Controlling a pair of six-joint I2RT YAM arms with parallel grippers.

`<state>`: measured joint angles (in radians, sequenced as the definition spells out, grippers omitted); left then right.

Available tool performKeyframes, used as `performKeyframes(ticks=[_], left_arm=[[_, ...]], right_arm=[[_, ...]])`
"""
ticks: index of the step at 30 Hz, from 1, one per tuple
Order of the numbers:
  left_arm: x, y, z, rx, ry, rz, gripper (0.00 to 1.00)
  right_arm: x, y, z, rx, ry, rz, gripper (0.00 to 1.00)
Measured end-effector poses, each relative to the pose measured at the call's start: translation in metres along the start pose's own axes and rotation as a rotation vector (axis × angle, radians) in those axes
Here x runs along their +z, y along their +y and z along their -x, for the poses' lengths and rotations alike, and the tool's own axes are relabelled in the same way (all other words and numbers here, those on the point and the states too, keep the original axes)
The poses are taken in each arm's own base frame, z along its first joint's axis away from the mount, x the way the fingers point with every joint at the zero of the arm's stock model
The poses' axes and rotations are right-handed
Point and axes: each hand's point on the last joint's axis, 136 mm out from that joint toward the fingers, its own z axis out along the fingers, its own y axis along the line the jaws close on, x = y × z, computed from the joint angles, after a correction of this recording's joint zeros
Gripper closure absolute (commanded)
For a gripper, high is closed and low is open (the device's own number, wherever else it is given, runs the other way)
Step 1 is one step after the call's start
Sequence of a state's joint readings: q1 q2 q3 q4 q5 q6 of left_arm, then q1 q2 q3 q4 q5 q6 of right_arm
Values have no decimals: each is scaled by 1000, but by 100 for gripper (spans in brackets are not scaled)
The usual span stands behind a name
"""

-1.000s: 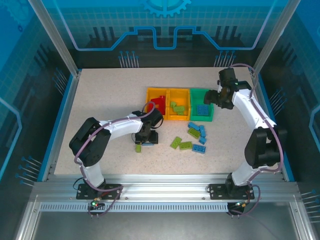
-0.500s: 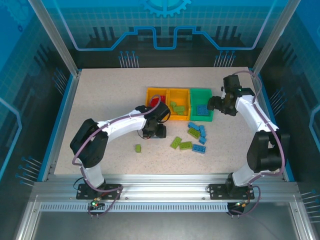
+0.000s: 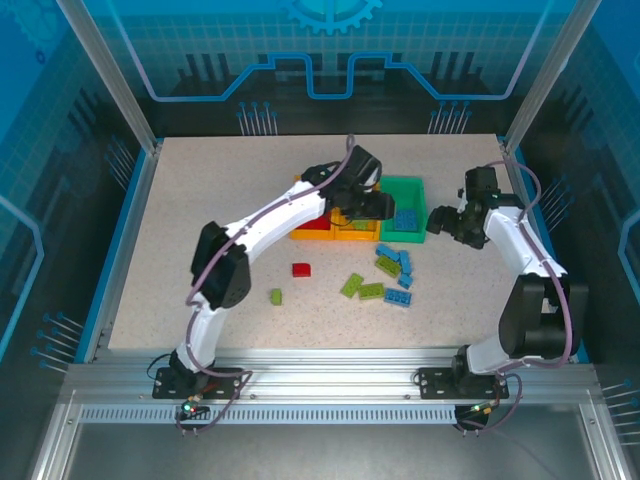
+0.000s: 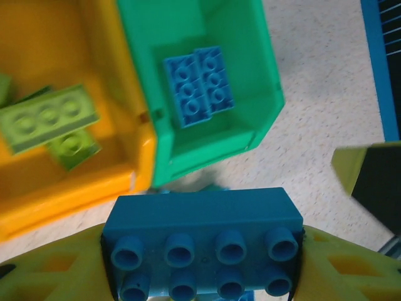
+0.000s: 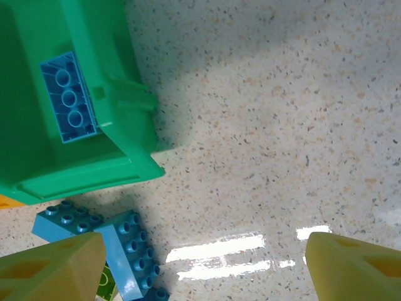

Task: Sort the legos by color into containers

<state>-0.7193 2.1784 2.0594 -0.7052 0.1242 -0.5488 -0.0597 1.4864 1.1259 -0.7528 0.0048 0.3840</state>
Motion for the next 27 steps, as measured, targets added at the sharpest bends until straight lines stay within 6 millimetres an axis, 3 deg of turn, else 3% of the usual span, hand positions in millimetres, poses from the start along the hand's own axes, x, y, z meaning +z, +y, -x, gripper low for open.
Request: performKeyframes(ticks=[7,13,18,21,27], left_arm=[[51,-12,8,-9,32,-95,45],[64,-20,18,-62,6,-167,42],[71,-24,34,-120,-36,-211,23],[75,-22,39,-163,-42,-221,1],[71,-26,49,-201,-62,-252,1]], right_arm=[[1,-9,-8,34,8,21,15],[2,-13,-12,50,8,32,15],[4,-11,-14,50,15,46,15],[4,-10,-14,50,13,52,16],[4,-5,-14,49,12,82,17]])
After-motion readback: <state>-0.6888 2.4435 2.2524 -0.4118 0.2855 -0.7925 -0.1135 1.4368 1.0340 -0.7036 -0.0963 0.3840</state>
